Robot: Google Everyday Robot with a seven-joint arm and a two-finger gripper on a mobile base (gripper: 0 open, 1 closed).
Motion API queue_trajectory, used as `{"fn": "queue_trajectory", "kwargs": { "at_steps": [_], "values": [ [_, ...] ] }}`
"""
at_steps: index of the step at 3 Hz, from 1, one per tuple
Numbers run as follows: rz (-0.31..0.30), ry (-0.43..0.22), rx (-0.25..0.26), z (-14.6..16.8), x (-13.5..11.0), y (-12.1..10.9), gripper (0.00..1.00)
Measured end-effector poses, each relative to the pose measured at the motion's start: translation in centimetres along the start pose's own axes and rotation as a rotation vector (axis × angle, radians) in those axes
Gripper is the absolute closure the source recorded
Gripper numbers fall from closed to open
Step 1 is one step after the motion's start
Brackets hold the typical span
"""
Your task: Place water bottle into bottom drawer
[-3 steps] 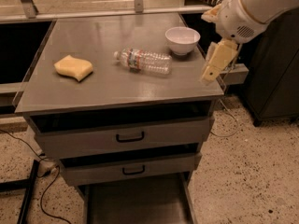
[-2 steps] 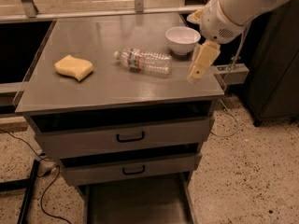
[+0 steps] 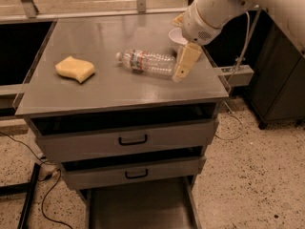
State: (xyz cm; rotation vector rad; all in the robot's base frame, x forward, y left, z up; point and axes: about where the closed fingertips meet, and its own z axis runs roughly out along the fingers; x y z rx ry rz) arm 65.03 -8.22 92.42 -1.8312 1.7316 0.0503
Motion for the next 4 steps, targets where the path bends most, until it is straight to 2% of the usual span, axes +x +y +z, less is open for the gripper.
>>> {"fn": "queue_trajectory", "kwargs": {
  "at_steps": [2,4],
  "values": [
    [-0.024,-0.097,-0.074,3.9,-3.3,-0.2,0.0],
    [0.041,-0.137,-0.146,7.9,-3.5,-1.2,0.0]
  ]
}}
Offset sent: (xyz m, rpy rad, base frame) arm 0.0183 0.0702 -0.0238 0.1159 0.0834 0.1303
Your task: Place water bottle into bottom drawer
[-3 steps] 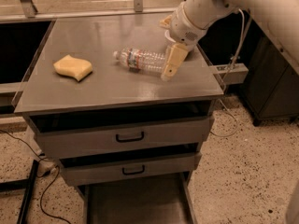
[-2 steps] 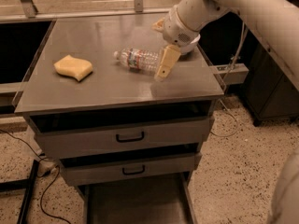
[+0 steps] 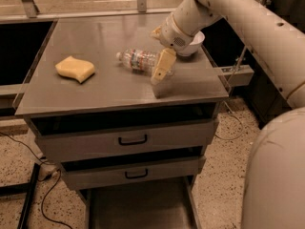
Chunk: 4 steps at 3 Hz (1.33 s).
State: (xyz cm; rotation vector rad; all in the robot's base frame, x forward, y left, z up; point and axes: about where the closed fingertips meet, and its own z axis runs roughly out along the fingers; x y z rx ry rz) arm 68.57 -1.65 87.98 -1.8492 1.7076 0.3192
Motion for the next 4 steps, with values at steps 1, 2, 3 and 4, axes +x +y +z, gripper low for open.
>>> {"fn": "queue_trajectory", "kwargs": {
  "at_steps": [1,2,3,4],
  "values": [
    [0.039,0.005,-0.028,1.7,0.7,-0.4,0.0],
    [0.069,0.012,-0.055,3.0,1.6,-0.5,0.0],
    [0.07,0.012,-0.055,3.1,1.6,-0.5,0.19],
    [0.07,0.012,-0.055,3.1,1.6,-0.5,0.42]
  ]
}}
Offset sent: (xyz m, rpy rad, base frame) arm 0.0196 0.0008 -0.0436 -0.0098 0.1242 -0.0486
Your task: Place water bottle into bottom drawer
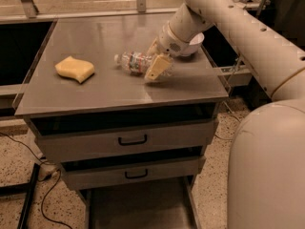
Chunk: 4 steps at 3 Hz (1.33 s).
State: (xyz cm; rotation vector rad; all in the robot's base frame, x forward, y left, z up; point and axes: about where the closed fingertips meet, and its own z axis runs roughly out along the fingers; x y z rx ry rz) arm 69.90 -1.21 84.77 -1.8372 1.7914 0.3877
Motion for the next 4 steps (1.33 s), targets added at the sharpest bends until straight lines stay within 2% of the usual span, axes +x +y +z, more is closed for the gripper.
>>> {"fn": "queue_trajectory", "kwargs": {
  "at_steps": [2,3,4],
  "values": [
    [0.0,0.0,0.0,0.01,0.0,0.0,0.88],
    [0.0,0.0,0.0,0.01,0.0,0.0,1.0],
    [0.001,-0.001,0.006,-0.68,-0.01,0.88,1.0]
  ]
}}
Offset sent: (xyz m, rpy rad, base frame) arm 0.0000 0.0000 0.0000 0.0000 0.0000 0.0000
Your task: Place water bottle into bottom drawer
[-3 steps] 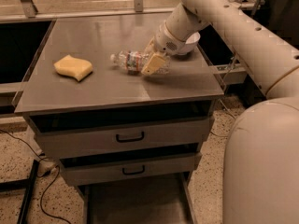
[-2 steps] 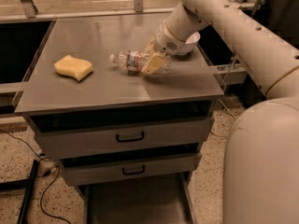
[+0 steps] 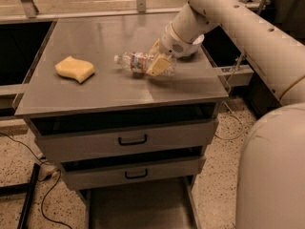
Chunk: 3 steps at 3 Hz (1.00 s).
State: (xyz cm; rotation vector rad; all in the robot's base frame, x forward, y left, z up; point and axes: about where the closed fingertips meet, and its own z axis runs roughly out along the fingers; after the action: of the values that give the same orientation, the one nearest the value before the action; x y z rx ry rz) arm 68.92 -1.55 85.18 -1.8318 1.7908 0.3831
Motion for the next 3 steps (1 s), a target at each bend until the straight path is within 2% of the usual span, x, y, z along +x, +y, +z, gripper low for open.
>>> {"fn": "queue_trajectory", "kwargs": {
  "at_steps": [2,3],
  "values": [
    [-0.009,-0.021,0.046,-3.1,-0.3,2.0,1.0],
    [-0.01,-0.039,0.103,-5.4,0.1,4.3,1.0]
  ]
}}
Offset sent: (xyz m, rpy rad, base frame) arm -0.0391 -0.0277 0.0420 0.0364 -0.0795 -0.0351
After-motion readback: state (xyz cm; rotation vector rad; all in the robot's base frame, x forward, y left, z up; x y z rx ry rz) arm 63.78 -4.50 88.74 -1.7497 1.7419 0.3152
